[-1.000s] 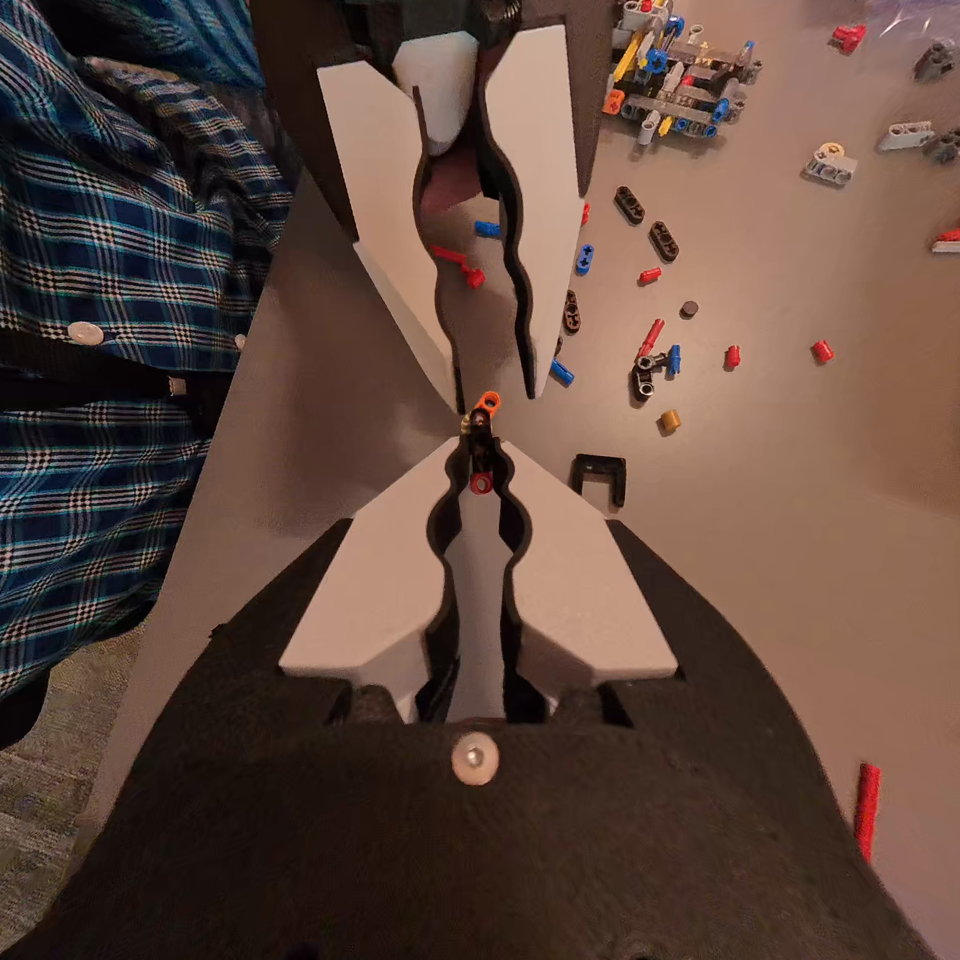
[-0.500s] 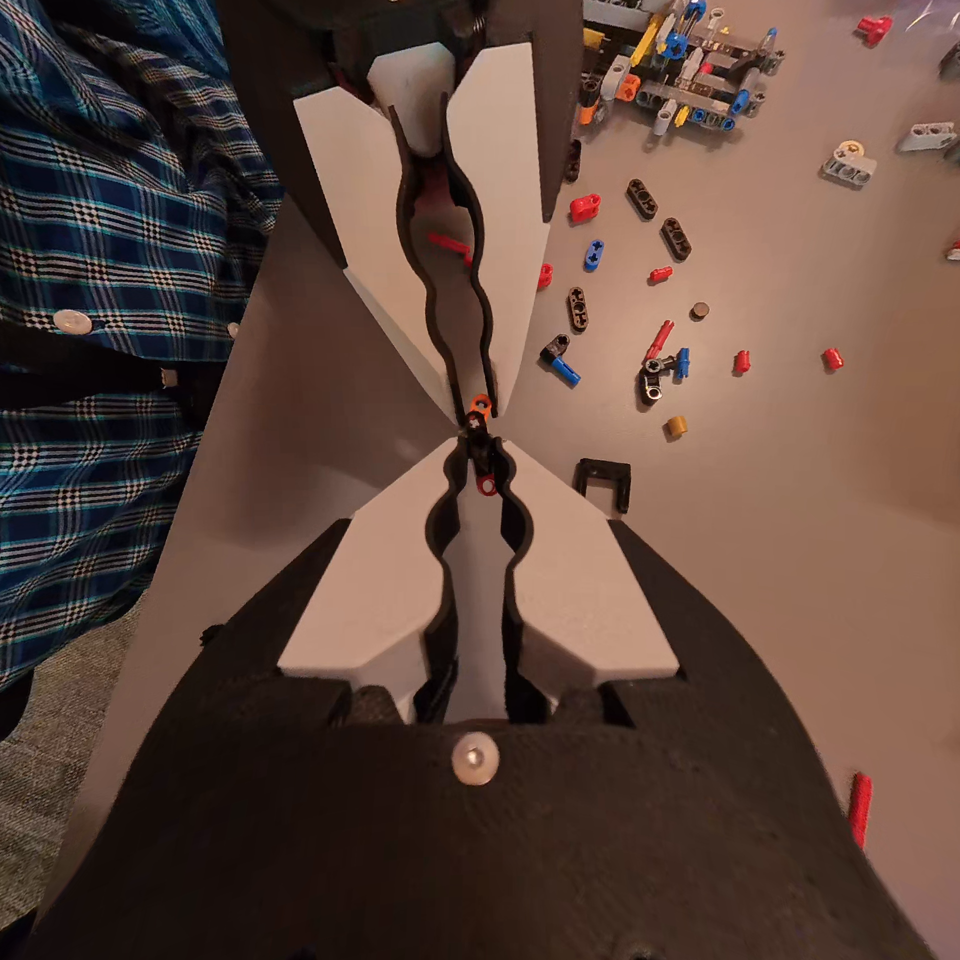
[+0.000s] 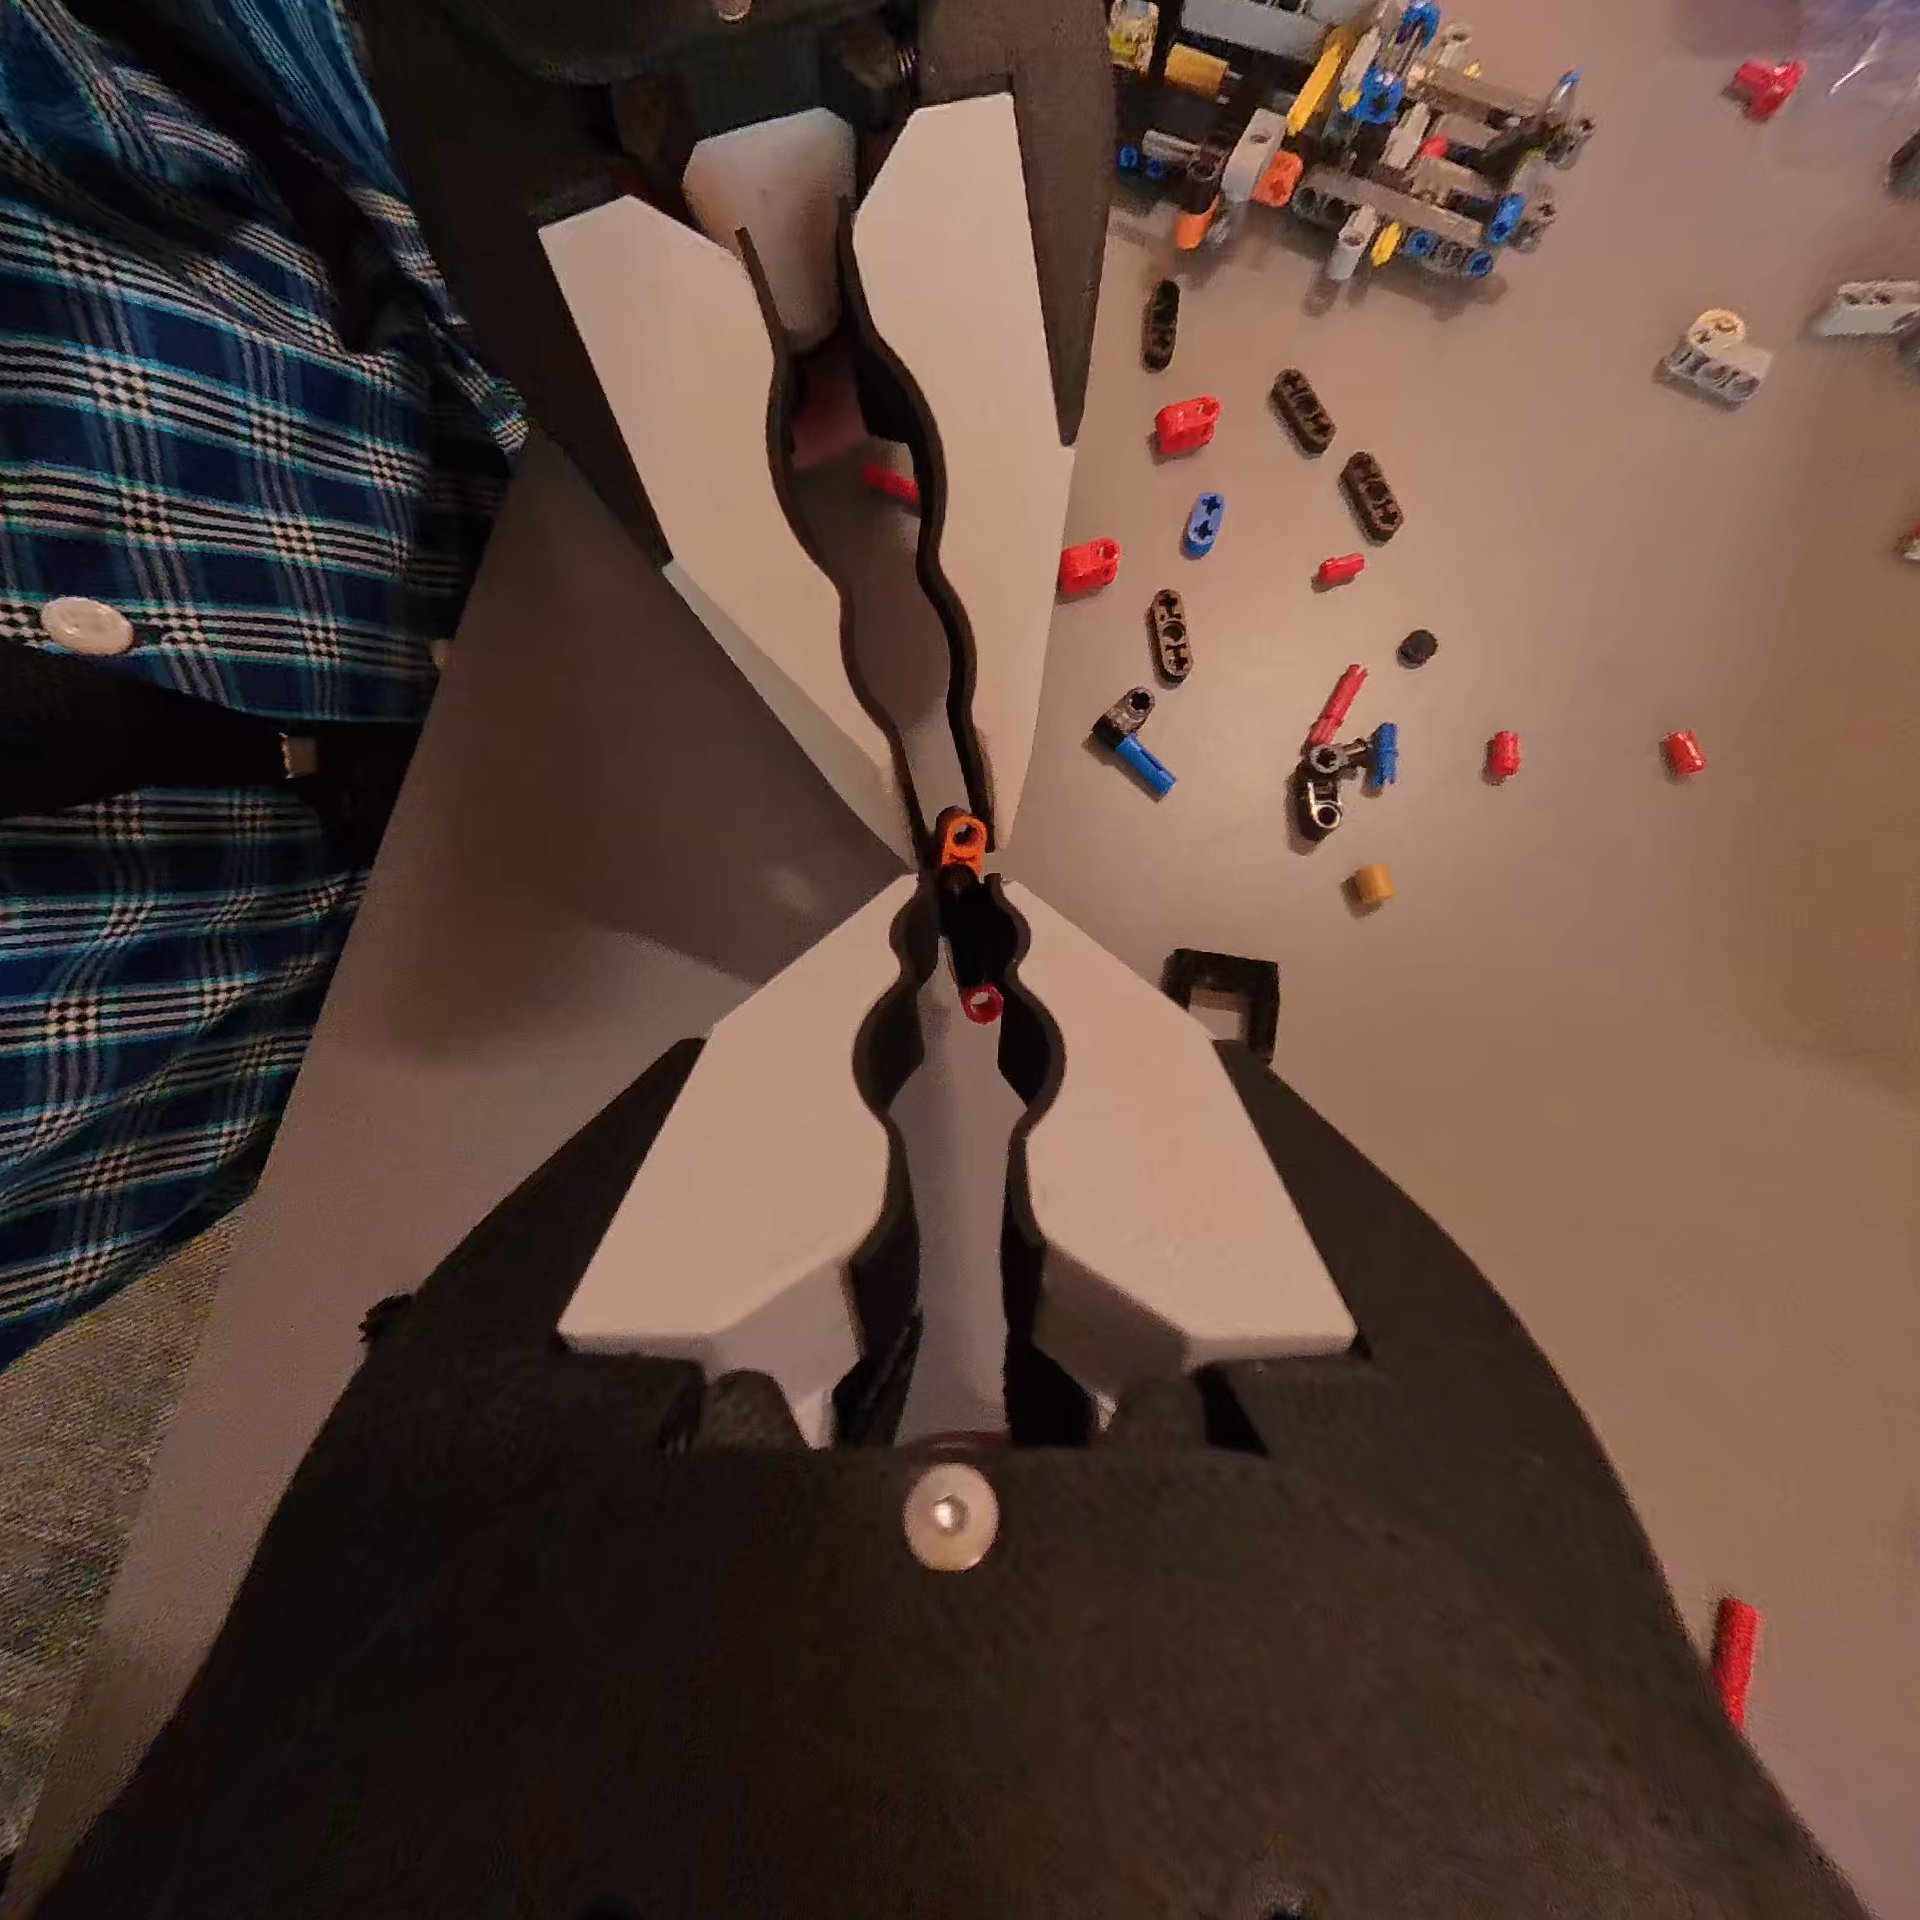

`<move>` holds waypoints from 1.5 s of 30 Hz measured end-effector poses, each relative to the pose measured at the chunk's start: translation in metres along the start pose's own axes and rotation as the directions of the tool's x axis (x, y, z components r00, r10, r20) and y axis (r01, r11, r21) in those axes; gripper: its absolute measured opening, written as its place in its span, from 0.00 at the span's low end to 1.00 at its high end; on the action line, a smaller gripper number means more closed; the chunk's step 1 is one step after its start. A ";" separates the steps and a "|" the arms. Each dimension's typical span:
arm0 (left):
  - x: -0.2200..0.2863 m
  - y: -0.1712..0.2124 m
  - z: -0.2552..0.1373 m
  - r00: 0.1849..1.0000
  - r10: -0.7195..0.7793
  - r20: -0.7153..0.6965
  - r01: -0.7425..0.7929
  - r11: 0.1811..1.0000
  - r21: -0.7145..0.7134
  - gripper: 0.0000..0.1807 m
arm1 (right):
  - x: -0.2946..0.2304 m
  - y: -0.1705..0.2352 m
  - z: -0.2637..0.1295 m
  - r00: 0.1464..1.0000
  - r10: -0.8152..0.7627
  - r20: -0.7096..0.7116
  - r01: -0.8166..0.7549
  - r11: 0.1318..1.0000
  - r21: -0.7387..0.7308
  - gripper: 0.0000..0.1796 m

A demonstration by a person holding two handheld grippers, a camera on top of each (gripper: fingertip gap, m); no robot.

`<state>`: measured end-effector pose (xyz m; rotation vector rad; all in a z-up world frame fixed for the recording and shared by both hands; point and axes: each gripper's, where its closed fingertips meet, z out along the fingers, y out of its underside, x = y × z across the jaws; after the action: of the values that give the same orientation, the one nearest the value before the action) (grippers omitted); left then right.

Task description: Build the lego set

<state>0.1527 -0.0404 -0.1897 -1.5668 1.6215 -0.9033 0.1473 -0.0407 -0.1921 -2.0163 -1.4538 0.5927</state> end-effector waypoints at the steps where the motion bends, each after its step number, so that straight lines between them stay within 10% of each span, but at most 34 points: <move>1: 0.001 0.000 -0.001 1.000 -0.017 -0.015 0.017 1.000 0.014 0.04 | -0.001 -0.001 -0.001 1.000 0.001 0.008 -0.001 1.000 -0.002 0.03; 17: -0.004 -0.012 0.012 0.999 -0.043 -0.022 0.044 0.997 0.058 0.06 | 0.008 0.007 -0.016 0.984 -0.180 0.017 0.176 0.934 -0.312 0.02; 45: 0.000 -0.011 0.012 0.995 0.098 -0.021 -0.098 0.995 0.006 0.04 | 0.004 0.007 -0.015 0.989 -0.138 0.054 0.147 0.954 -0.262 0.02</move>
<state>0.1689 -0.0413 -0.1861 -1.4656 1.6942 -0.8734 0.1633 -0.0416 -0.1858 -2.0844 -1.7624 0.3900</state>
